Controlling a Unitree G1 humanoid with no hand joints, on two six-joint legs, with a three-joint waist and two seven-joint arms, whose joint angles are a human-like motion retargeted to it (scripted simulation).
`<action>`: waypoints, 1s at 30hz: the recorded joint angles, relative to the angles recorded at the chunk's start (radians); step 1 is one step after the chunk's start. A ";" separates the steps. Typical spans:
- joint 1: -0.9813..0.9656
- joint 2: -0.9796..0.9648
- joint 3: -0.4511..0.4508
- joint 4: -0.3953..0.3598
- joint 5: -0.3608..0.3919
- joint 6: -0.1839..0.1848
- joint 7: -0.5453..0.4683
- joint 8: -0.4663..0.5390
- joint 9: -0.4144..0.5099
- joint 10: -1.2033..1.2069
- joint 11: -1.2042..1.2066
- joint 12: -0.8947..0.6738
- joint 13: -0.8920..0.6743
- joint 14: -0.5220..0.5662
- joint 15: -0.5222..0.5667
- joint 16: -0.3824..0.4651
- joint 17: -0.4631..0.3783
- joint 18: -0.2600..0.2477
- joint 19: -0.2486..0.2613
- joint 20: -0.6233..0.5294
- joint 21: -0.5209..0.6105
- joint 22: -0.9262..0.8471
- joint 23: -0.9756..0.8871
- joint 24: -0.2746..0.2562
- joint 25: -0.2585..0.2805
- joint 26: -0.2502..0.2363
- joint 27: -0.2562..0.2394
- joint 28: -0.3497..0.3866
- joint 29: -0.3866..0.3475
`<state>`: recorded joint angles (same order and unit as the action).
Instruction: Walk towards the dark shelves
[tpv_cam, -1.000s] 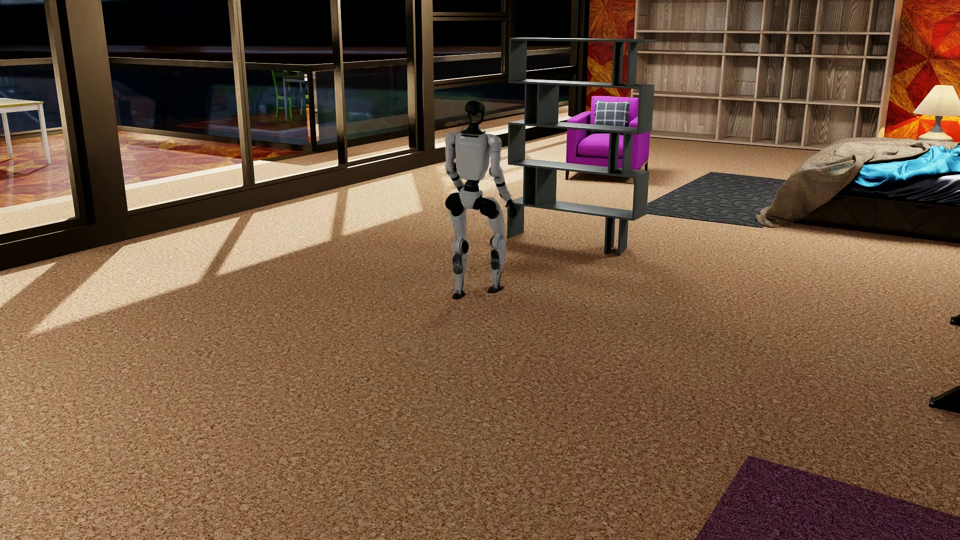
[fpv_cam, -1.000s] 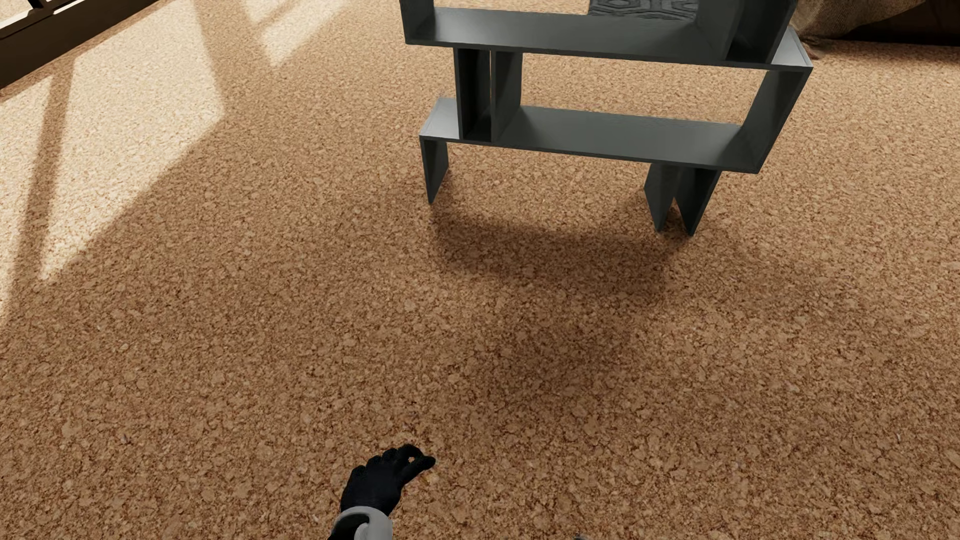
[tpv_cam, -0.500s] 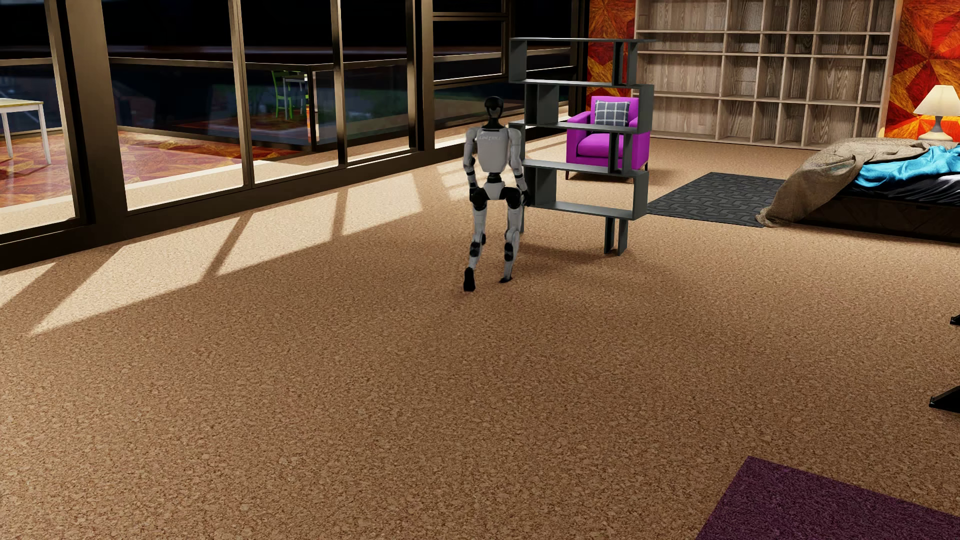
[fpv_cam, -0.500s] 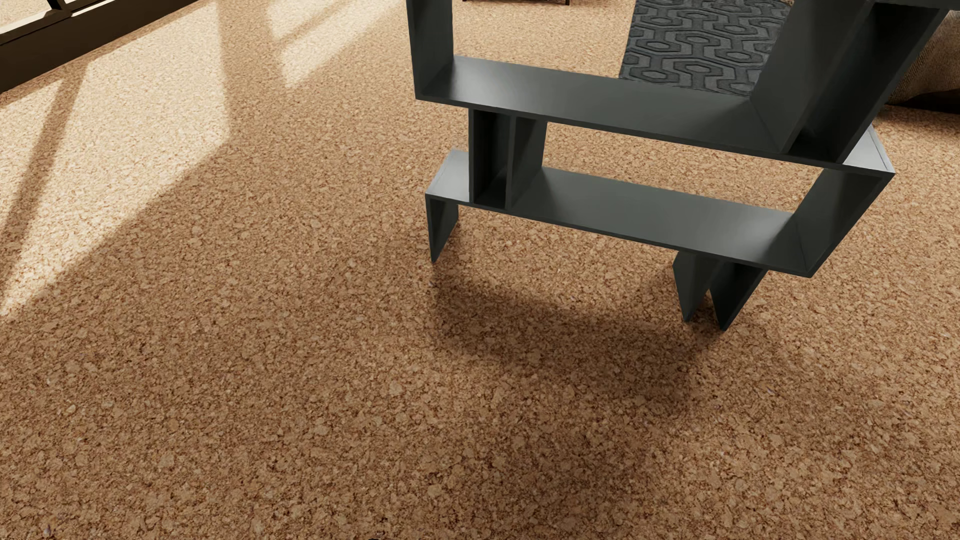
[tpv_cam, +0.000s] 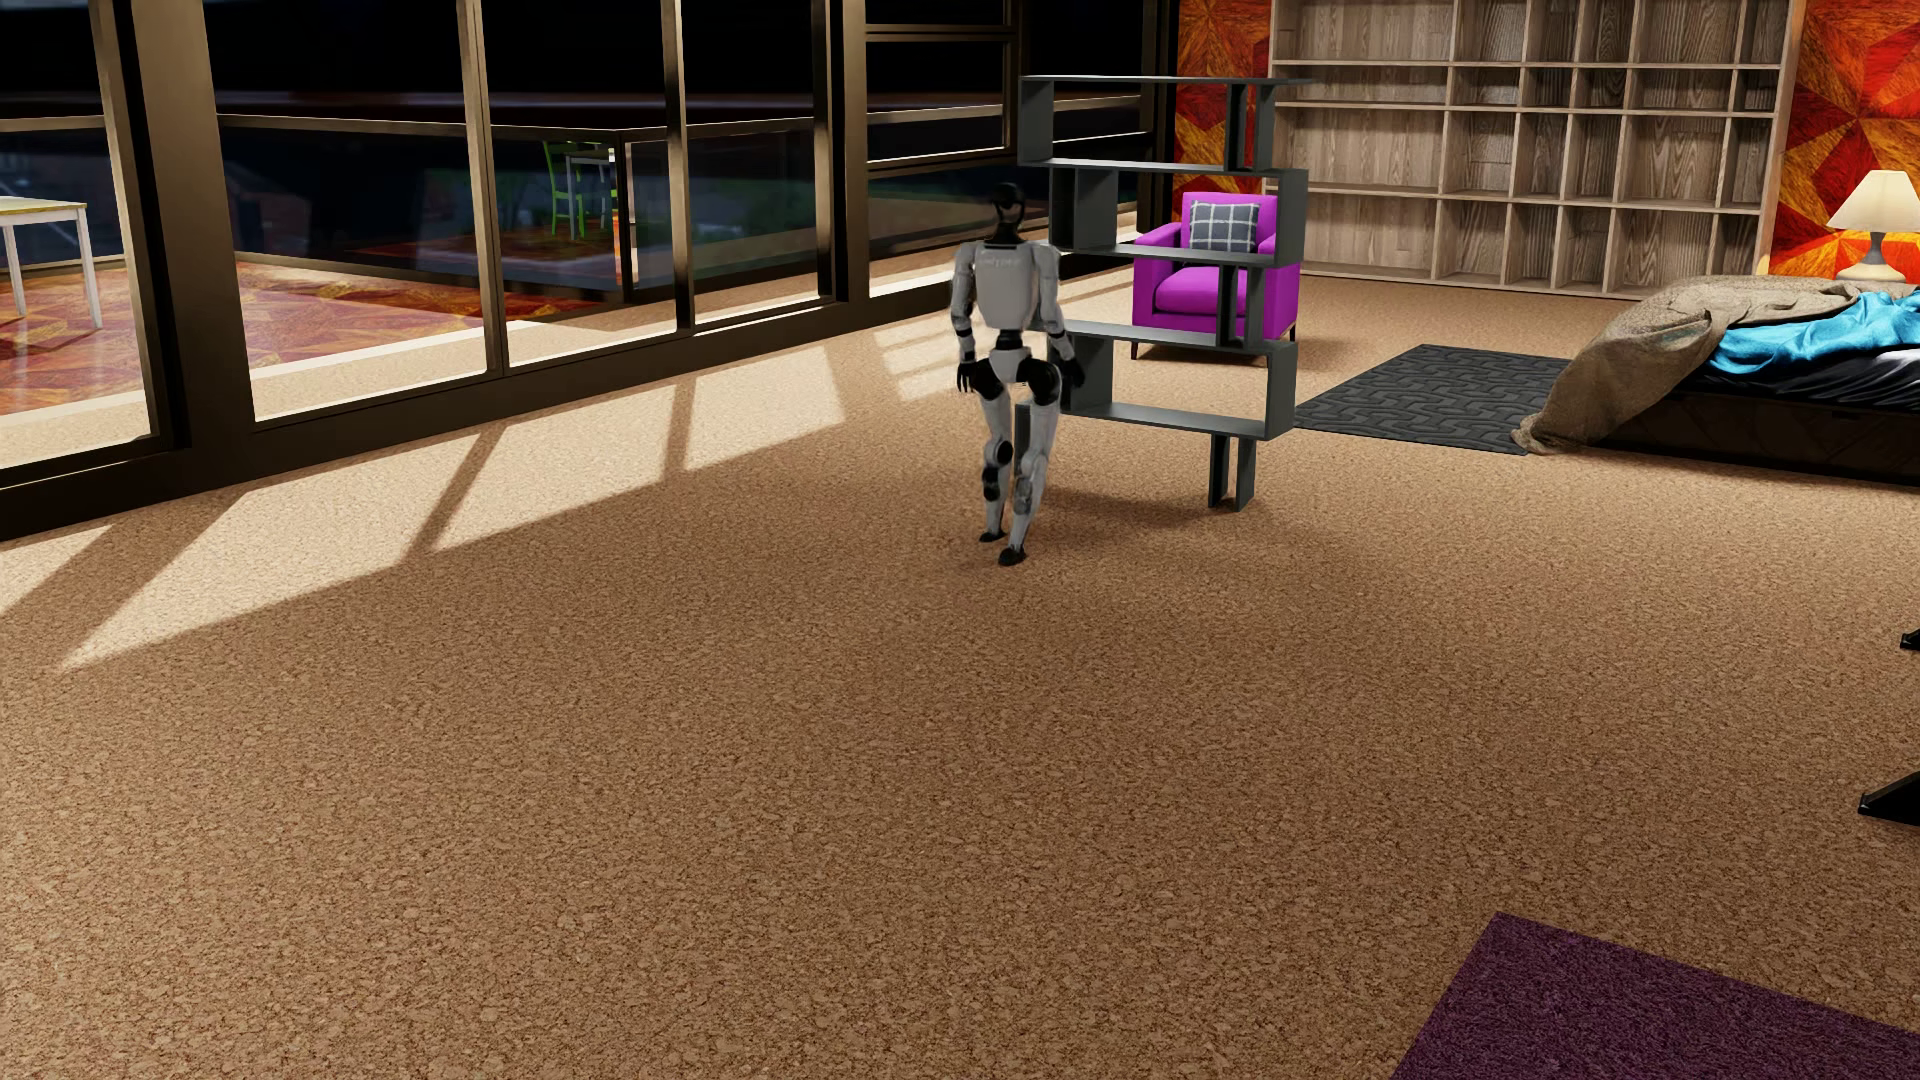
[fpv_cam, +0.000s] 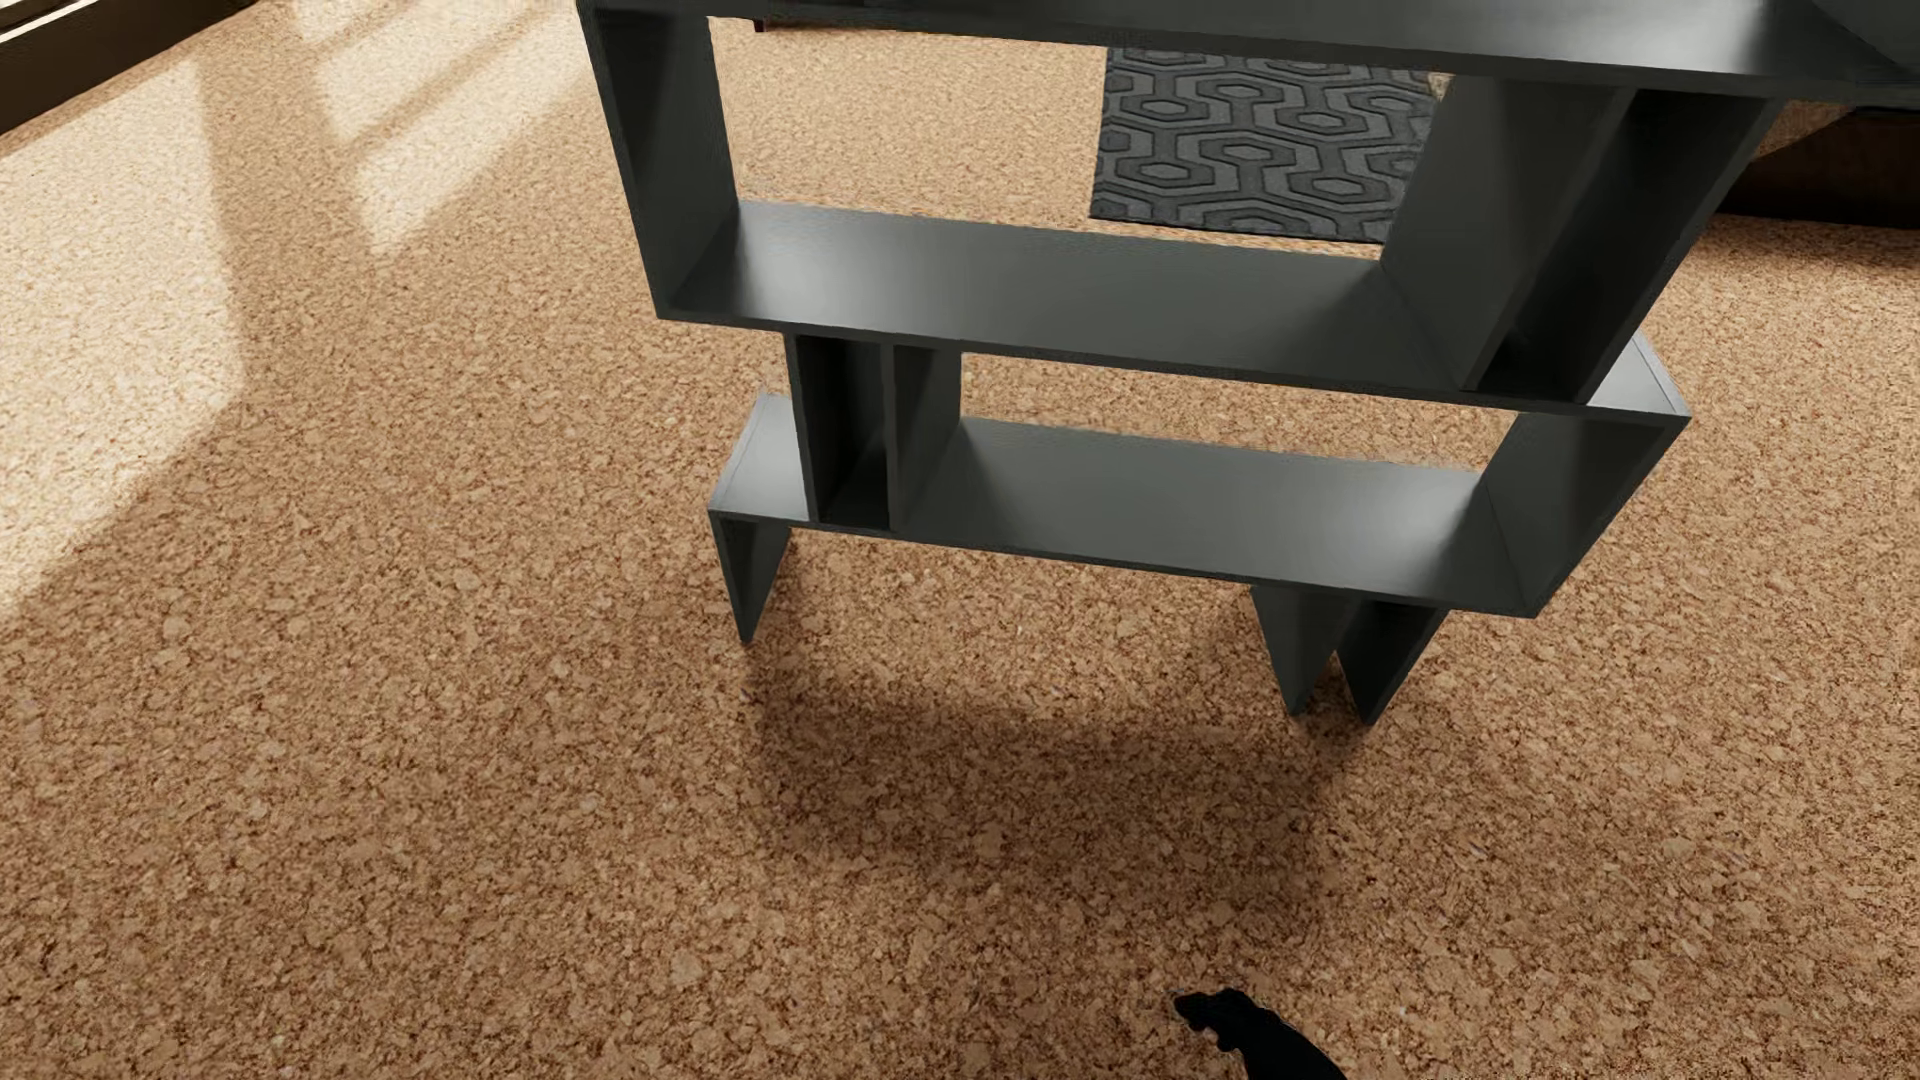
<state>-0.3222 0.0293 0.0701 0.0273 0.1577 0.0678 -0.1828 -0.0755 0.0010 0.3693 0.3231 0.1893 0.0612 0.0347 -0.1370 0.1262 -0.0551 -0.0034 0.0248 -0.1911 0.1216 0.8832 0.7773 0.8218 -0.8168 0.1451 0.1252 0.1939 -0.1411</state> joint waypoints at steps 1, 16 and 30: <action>0.023 0.002 -0.003 0.002 -0.009 -0.006 0.025 0.023 -0.006 -0.026 0.007 -0.014 0.009 0.004 0.022 -0.003 0.003 0.008 0.024 -0.015 -0.005 0.012 0.009 0.012 0.003 -0.004 0.007 -0.038 0.002; 0.149 0.032 0.006 -0.074 -0.102 -0.061 0.107 0.128 -0.034 -0.072 0.099 -0.206 0.082 -0.104 0.114 -0.025 -0.040 0.057 0.135 -0.076 0.056 -0.053 0.046 0.015 -0.005 -0.054 0.020 -0.022 0.042; 0.140 -0.075 0.017 -0.153 -0.161 -0.095 0.087 0.108 -0.043 -0.030 0.329 -0.114 0.049 -0.160 0.164 -0.031 -0.073 0.085 0.173 -0.059 0.064 0.092 0.013 0.047 0.011 0.003 0.010 -0.027 0.050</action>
<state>-0.1824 -0.0457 0.0872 -0.1254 -0.0030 -0.0272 -0.0962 0.0329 -0.0421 0.3394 0.6521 0.0757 0.1102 -0.1252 0.0269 0.0951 -0.1285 0.0819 0.1980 -0.2500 0.1854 0.9750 0.7907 0.8690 -0.8054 0.1482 0.1348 0.1664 -0.0916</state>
